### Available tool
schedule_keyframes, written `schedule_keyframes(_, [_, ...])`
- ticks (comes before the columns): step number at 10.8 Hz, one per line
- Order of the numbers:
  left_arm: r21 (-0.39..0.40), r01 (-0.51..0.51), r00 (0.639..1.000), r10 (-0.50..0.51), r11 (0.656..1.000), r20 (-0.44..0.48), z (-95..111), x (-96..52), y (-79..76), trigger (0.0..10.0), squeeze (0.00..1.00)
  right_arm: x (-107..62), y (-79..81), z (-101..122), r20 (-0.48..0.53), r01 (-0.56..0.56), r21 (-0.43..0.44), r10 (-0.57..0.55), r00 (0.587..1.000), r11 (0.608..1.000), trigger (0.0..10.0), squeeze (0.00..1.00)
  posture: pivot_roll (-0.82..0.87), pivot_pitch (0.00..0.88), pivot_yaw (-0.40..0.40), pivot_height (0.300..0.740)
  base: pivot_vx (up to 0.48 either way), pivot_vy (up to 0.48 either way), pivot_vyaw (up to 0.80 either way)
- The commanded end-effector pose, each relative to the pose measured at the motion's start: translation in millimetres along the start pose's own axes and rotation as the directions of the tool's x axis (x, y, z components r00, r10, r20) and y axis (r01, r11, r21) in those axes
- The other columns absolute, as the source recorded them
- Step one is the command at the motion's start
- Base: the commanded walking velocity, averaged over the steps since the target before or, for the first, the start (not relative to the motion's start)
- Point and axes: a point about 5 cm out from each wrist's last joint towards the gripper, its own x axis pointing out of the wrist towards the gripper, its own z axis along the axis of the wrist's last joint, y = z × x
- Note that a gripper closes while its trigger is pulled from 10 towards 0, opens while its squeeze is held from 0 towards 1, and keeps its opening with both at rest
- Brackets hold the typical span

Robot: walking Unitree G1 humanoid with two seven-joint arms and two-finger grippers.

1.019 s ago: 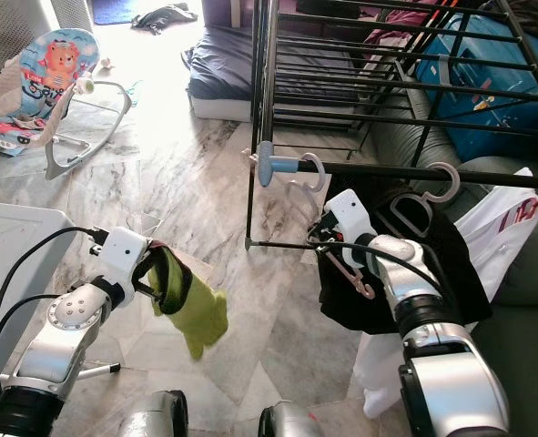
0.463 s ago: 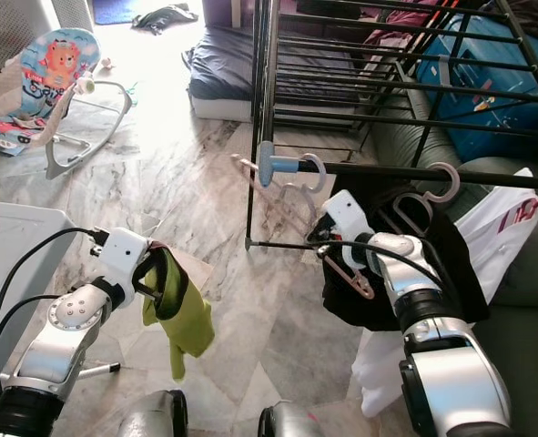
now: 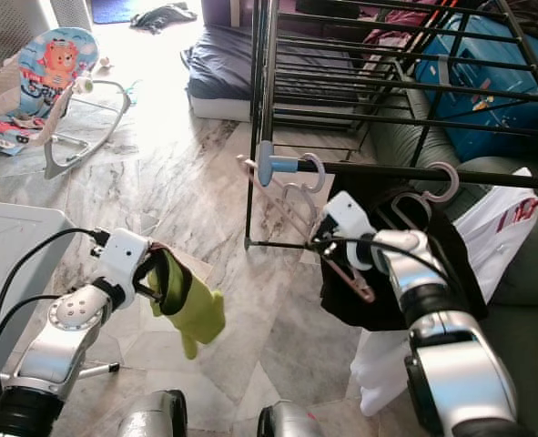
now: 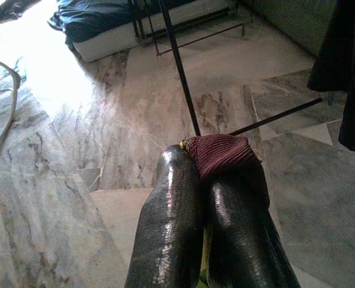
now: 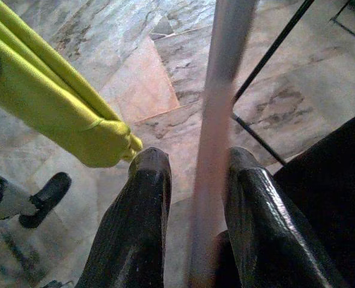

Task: Hang hanger

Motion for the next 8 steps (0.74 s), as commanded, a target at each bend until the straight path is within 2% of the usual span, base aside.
schedule_keyframes(1, [0.016, 0.007, 1.000, -0.008, 1.000, 0.002, 1.8, -0.5, 0.7, 10.0, 0.00, -6.1, -7.9, 3.1, -0.018, 0.013, -0.011, -0.013, 1.000, 1.000, 10.0, 0.00, -0.03, 0.091, -0.088, 0.740, 0.000, 0.000, 0.00])
schedule_keyframes(2, [0.016, 0.008, 1.000, -0.008, 1.000, 0.000, 1.6, -0.3, 0.7, 10.0, 0.00, -9.1, -11.7, 2.5, -0.035, 0.024, -0.018, -0.025, 0.999, 1.000, 10.0, 0.00, -0.03, 0.091, -0.088, 0.740, 0.000, 0.000, 0.00])
schedule_keyframes(3, [0.016, 0.011, 1.000, -0.011, 1.000, -0.003, 1.1, -0.9, 0.1, 10.0, 0.00, -12.0, -14.7, 2.2, -0.042, 0.030, -0.015, -0.031, 0.999, 0.999, 5.9, 0.00, -0.03, 0.092, -0.090, 0.740, 0.000, 0.000, 0.00])
schedule_keyframes(4, [0.017, 0.014, 1.000, -0.014, 1.000, -0.006, 0.5, -1.2, -0.1, 10.0, 0.00, -12.3, -15.0, 2.5, -0.044, 0.028, -0.013, -0.029, 0.999, 1.000, 0.5, 0.00, -0.03, 0.093, -0.089, 0.740, 0.000, 0.000, 0.00])
schedule_keyframes(5, [0.019, 0.015, 1.000, -0.015, 1.000, -0.011, -0.2, -1.2, -0.3, 10.0, 0.00, -12.0, -14.3, 2.0, -0.045, 0.023, -0.008, -0.023, 0.999, 1.000, 0.0, 0.00, -0.03, 0.094, -0.089, 0.740, 0.000, 0.000, 0.00])
schedule_keyframes(8, [0.022, 0.015, 1.000, -0.015, 1.000, -0.025, -1.6, -1.8, 0.5, 10.0, 0.00, -10.9, -12.1, -0.6, -0.052, 0.001, -0.004, -0.001, 0.999, 1.000, 0.0, 0.00, -0.03, 0.096, -0.090, 0.740, 0.000, 0.000, 0.00])
